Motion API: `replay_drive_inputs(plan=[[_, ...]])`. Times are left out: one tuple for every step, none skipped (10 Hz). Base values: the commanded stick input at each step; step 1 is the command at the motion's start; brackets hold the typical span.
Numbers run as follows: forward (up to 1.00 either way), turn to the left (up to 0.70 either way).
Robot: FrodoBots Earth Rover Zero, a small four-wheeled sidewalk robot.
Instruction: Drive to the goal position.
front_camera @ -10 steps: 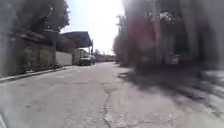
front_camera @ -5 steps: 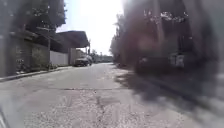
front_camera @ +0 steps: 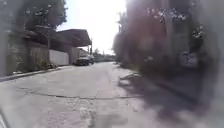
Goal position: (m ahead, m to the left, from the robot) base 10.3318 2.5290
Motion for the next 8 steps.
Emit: replay_drive_inputs(plan=[[1.00, 0.04], [1.00, 0.04], [1.00, 0.04], [1.00, 0.04], [1.00, 0.04], [1.00, 0.04], [1.00, 0.04], [1.00, 0.04]])
